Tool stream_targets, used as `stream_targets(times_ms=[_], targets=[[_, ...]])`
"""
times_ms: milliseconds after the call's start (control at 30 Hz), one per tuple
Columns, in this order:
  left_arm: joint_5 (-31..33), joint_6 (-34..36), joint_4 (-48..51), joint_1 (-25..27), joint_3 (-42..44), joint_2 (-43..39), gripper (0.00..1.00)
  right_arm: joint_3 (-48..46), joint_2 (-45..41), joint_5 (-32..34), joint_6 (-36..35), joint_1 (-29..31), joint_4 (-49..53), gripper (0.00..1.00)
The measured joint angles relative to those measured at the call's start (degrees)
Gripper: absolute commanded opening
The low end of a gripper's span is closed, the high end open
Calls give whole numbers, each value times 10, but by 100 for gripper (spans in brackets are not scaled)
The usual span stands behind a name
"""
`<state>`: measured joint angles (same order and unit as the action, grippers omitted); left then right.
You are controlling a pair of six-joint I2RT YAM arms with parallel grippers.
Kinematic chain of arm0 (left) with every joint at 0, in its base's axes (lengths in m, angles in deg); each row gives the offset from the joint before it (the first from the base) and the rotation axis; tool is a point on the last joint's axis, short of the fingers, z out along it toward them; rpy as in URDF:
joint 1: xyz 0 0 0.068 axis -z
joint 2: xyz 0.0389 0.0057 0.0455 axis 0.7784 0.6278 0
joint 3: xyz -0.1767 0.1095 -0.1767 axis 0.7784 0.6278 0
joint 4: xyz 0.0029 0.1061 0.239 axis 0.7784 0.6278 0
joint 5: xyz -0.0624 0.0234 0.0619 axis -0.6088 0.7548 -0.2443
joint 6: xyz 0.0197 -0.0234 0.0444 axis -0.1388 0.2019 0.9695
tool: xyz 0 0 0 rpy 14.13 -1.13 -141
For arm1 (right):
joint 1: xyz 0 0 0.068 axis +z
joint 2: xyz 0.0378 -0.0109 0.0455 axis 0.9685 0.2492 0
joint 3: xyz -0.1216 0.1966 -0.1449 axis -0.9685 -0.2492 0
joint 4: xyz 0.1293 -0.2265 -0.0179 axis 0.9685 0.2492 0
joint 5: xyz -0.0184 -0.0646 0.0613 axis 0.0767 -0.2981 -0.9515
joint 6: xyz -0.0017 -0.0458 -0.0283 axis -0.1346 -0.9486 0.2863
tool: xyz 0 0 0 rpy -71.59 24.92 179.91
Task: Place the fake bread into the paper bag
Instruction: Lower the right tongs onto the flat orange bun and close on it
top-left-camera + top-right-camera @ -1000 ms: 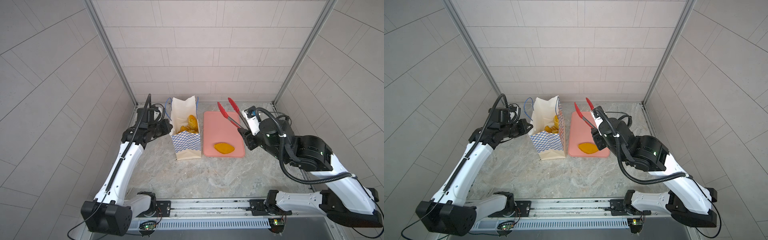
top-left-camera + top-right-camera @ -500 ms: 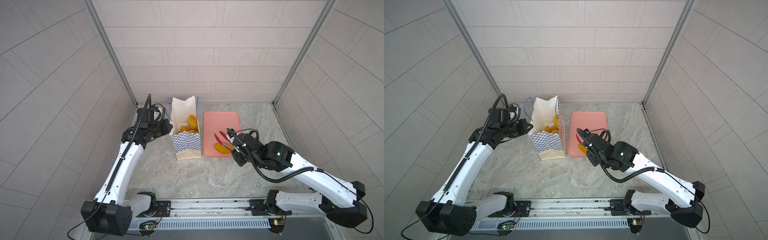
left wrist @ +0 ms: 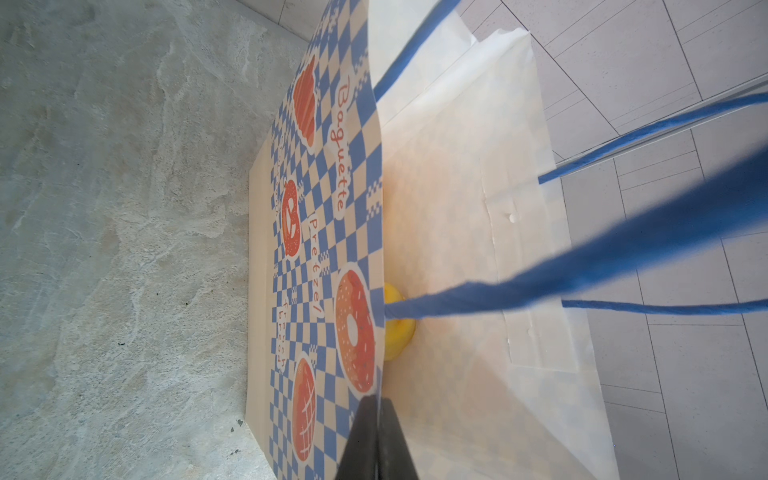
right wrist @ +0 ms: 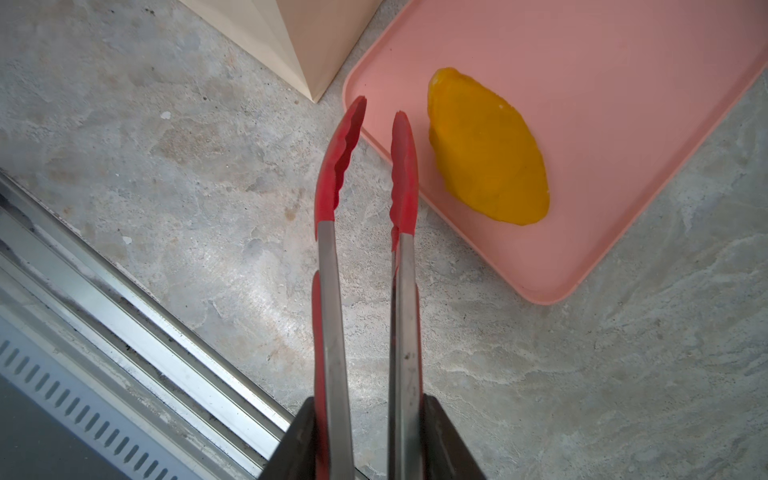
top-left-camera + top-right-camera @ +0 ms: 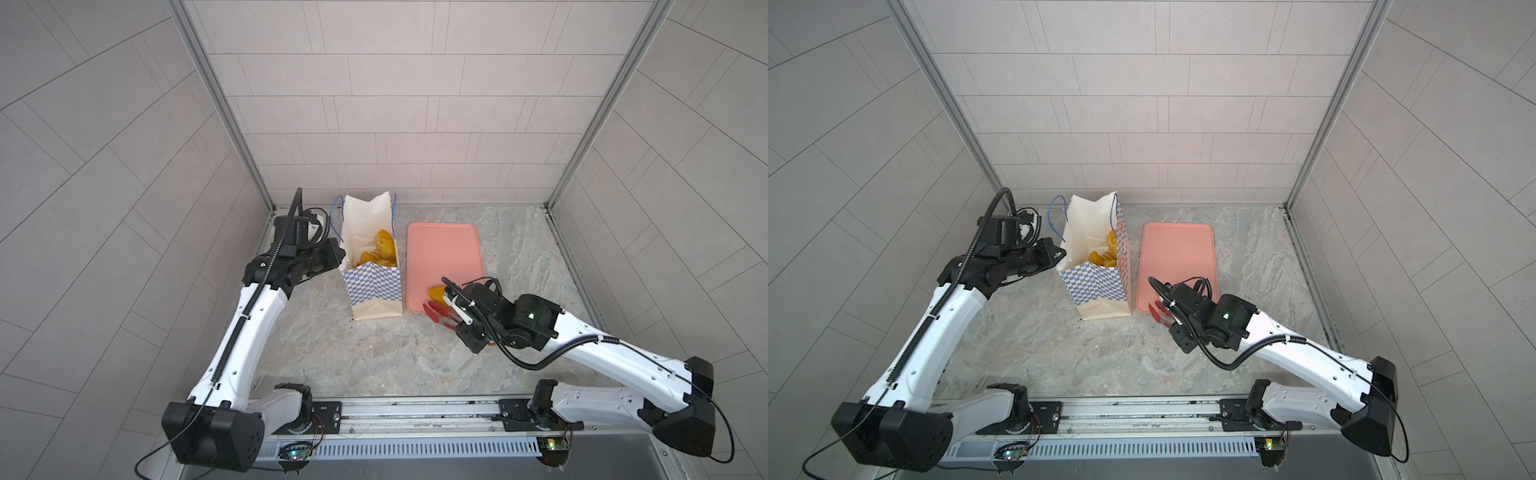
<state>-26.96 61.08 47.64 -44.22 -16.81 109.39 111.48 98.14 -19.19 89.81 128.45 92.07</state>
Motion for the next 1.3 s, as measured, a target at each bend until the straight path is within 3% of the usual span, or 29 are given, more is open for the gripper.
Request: stream_targets(times_ms=[667,1300], targets=[[0,0,0,0,0,0,0,-4,56,-1,-16,-127,-64,36],[0,0,0,0,0,0,0,42,98,44,-22,-227,-85,36]])
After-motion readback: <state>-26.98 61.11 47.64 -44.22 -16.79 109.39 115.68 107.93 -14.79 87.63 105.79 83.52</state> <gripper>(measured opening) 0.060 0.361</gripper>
